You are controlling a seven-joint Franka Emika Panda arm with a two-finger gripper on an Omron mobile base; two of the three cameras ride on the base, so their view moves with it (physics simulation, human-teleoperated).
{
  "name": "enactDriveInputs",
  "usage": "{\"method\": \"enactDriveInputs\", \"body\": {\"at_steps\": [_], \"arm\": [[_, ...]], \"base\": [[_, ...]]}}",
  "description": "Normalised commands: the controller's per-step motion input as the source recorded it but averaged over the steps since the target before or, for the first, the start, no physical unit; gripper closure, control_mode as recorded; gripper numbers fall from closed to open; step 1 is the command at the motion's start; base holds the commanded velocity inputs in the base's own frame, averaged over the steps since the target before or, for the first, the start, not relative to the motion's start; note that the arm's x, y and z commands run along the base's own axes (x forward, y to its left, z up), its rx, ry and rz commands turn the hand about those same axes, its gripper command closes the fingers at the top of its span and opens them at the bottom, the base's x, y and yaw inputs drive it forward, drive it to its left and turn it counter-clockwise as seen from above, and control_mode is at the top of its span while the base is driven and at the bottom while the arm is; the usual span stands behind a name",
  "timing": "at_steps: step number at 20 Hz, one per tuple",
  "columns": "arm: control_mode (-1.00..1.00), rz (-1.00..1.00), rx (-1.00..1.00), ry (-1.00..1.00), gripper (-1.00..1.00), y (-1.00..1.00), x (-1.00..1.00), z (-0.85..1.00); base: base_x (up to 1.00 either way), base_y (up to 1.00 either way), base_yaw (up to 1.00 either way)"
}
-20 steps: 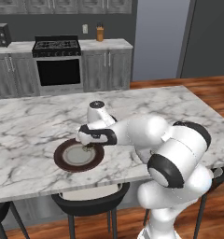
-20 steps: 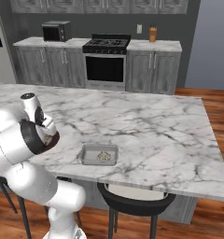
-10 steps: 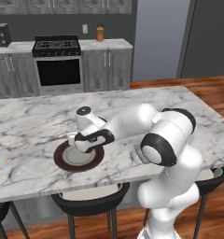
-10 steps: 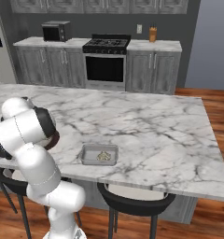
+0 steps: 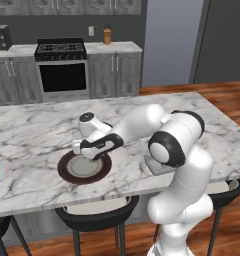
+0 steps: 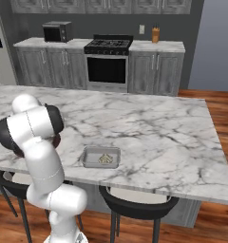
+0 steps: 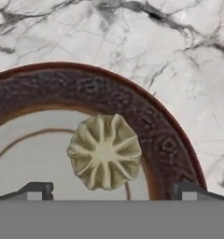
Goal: Place two dumplings into each of the tupperware containers and then place the containers in the fridge.
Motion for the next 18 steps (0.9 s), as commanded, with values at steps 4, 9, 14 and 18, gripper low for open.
{"method": "enactDriveInputs", "body": {"at_steps": [4, 9, 14, 18], "arm": [[-1.00, -0.06, 0.00, 0.00, -1.00, -0.30, 0.00, -0.30], [-1.00, -0.01, 0.00, -0.04, -1.00, -0.03, 0.00, -0.03], [-1.00, 0.00, -0.03, -0.08, -1.00, 0.15, 0.03, 0.00], [-1.00, 0.00, -0.04, -0.02, -1.00, 0.09, 0.09, -0.05]], "base": [[0.00, 0.00, 0.00], [0.00, 0.00, 0.00], [0.00, 0.00, 0.00], [0.00, 0.00, 0.00]]}}
